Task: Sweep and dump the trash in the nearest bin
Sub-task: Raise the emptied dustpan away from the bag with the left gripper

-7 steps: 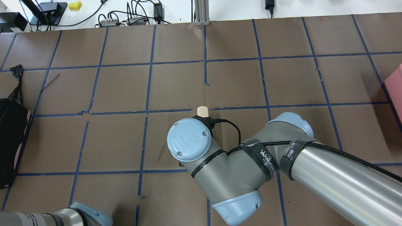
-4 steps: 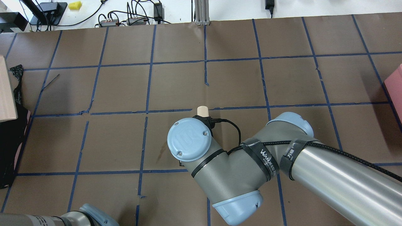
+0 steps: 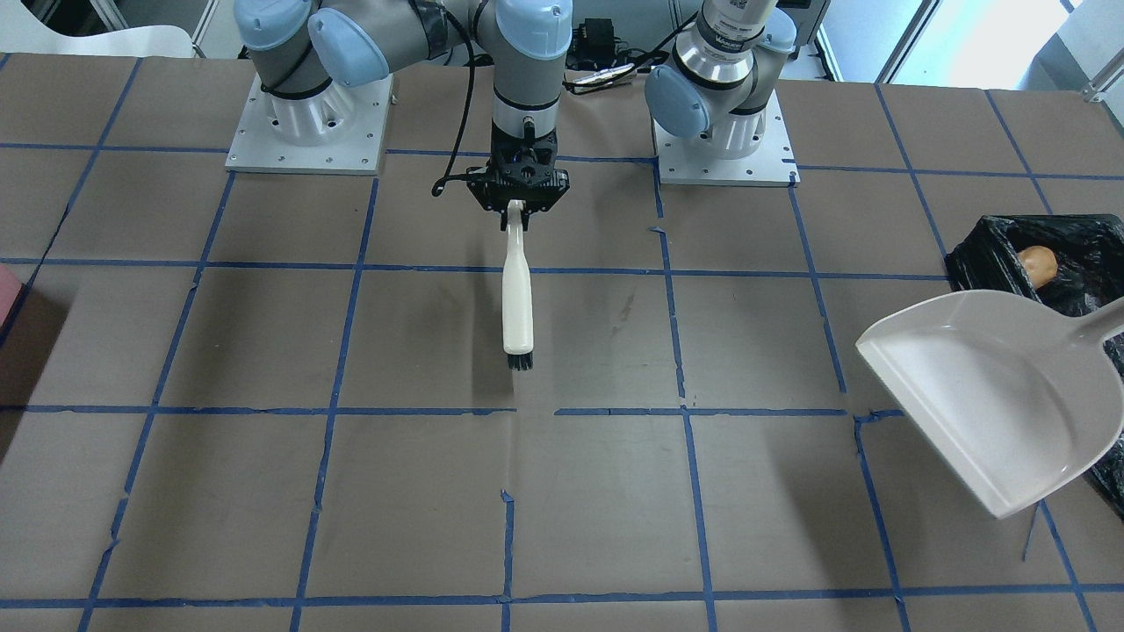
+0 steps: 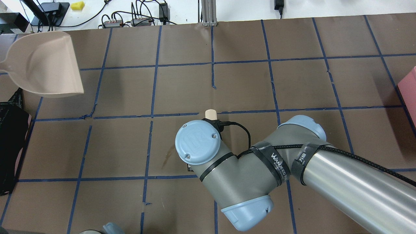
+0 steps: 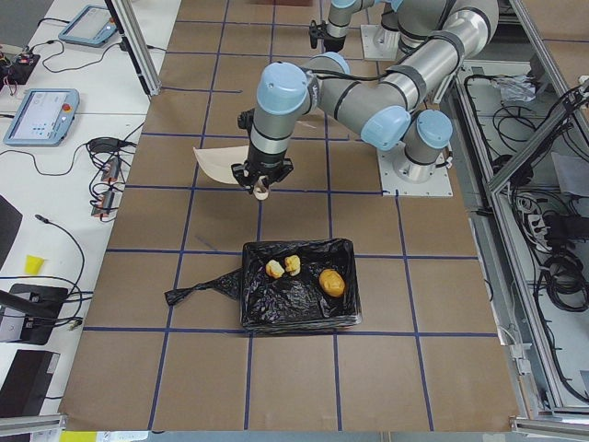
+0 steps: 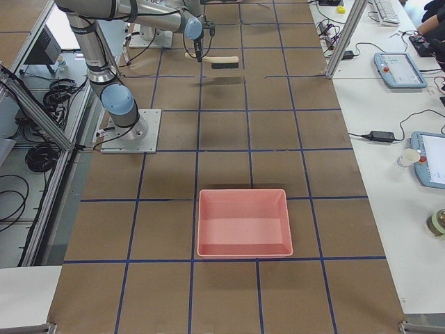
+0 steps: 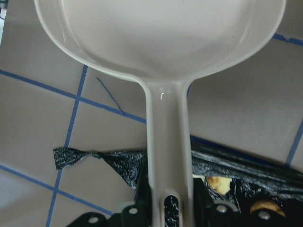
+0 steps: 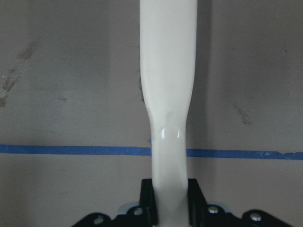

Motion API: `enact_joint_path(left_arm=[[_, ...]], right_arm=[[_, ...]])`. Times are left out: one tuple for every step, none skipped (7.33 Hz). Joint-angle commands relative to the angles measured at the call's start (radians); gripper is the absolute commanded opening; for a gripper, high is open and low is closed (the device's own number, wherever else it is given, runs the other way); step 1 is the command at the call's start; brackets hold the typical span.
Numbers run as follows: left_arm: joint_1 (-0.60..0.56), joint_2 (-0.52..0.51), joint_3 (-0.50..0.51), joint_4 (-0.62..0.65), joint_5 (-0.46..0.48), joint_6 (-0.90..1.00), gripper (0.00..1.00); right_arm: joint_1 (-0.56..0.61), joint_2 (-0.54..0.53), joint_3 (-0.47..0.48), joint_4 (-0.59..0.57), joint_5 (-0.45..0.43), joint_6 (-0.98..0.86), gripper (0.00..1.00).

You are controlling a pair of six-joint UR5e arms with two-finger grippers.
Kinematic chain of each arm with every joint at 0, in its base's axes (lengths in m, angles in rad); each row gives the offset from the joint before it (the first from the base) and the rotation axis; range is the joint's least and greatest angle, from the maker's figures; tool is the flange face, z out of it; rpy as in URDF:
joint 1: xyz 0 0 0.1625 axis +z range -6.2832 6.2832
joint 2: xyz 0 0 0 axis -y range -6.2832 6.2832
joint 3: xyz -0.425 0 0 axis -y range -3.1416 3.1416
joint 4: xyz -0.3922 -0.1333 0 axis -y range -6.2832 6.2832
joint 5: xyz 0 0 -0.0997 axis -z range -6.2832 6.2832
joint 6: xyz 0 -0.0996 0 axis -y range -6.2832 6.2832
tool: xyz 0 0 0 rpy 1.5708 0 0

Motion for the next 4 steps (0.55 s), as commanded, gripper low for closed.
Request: enact_joint_path(left_arm=[[-0.143,-0.021,-0.060,0.065,0.006,-0.194,0.06],[-0.220,-0.037,-0.069,0.098,0.010,-0.310,0.06],[-0.271,-0.065,-0.069,0.102,0.010,-0.478,0.06],[-0.320,-0.090,-0.069,0.126,0.010,-0.576,0.06]], right_arm=[[-0.007,0.000,0.000,0.010,-0.045,-0.023,0.15],[-0.012,0.000,0.005,0.021,-0.075,-0.031,0.15],[-0.036,-0.001,0.005,0.024,-0.105,-0.075,0.15],[-0.085,-0.020,0.007,0.024,-0.105,-0.132,0.15]])
